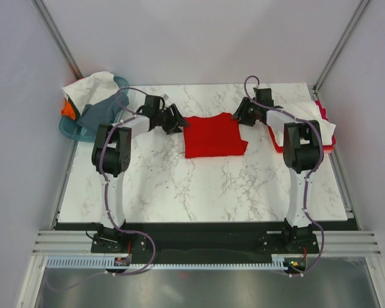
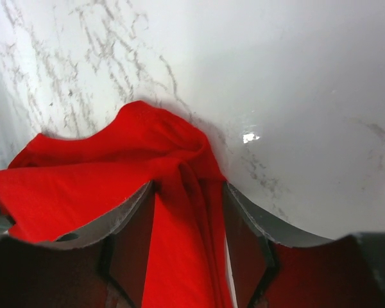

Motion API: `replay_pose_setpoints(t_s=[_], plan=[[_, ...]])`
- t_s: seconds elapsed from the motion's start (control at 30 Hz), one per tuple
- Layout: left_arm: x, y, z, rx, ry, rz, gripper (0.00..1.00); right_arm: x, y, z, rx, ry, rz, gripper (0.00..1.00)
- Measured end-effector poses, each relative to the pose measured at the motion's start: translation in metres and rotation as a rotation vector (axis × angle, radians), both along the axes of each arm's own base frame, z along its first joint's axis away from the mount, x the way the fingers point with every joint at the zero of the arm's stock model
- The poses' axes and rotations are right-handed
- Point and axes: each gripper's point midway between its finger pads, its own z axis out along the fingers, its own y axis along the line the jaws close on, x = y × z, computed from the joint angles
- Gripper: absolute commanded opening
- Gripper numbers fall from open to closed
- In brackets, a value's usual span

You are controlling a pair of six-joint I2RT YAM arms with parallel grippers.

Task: Fold and stack the t-shirts
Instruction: Neatly place the folded tshirt to the corner

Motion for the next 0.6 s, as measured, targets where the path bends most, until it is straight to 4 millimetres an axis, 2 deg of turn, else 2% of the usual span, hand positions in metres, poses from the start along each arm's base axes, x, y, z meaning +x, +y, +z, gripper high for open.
replay_pose_setpoints(t_s=[0.03, 0.1, 0.2, 0.33, 0.6], plan=[[-0.001, -0.002, -0.001, 0.002, 0.002, -0.002, 0.6, 0.0, -0.001, 0.0, -0.005, -0.001, -0.001, 0.5], [-0.003, -0.005, -0.003, 0.004, 0.005, -0.008, 0.59, 0.001, -0.004, -0.002, -0.02, -0.001, -0.008, 0.5], [-0.004, -0.01, -0.006, 0.012, 0.005, -0.013, 0.58, 0.001, -0.006, -0.003, -0.043, -0.006, -0.008, 0.51], [-0.003, -0.013, -0.007, 0.026, -0.002, -0.008, 0.56, 0.003, -0.006, -0.001, -0.069, -0.02, -0.007, 0.6], [0.003, -0.013, -0.007, 0.051, -0.027, 0.015, 0.59, 0.003, -0.009, 0.0, -0.175, -0.031, -0.013, 0.61]])
